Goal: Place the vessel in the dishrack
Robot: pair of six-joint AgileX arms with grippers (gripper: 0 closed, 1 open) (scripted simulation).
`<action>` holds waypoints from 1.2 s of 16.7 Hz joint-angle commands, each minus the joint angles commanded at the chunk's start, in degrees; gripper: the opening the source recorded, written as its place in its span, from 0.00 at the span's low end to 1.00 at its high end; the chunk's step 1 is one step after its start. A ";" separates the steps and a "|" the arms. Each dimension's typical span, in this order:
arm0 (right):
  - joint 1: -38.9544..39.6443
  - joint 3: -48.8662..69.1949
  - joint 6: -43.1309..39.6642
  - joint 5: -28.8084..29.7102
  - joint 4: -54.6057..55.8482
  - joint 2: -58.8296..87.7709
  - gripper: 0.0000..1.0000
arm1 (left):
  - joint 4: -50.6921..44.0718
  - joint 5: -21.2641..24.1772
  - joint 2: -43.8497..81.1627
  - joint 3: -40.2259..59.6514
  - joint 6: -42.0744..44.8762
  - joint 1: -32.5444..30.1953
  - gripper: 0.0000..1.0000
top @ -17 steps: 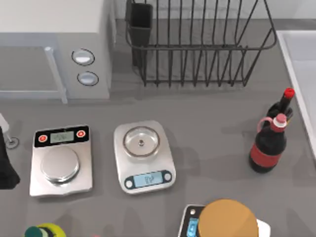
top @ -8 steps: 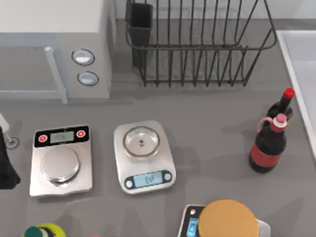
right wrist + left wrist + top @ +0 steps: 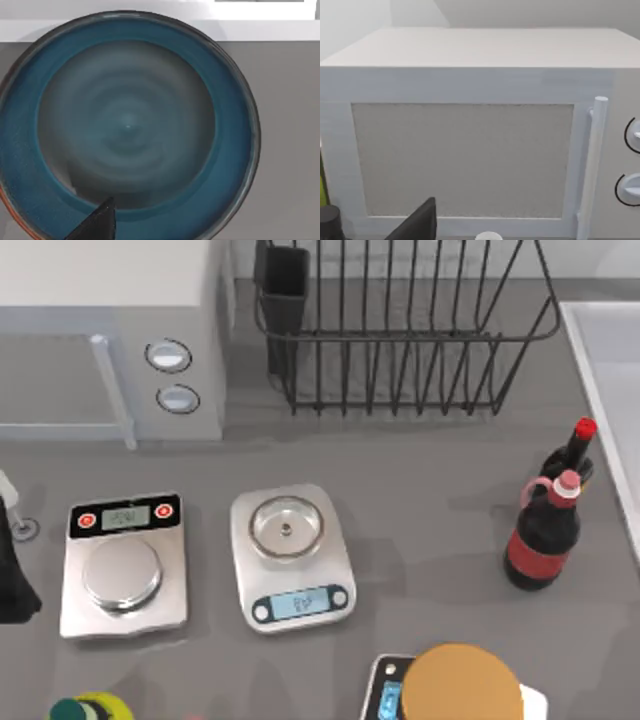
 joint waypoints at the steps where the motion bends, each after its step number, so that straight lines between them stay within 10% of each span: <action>1: -1.42 2.74 -1.34 -0.05 -2.31 3.17 1.00 | 0.00 0.00 0.00 0.00 0.00 0.00 1.00; 12: -4.84 8.85 -4.69 -0.33 -6.97 11.49 1.00 | 0.00 0.00 0.00 0.00 0.00 0.00 1.00; 20: -4.84 -4.10 -4.51 -0.33 12.80 17.77 1.00 | 0.00 0.00 0.00 0.00 0.00 0.00 1.00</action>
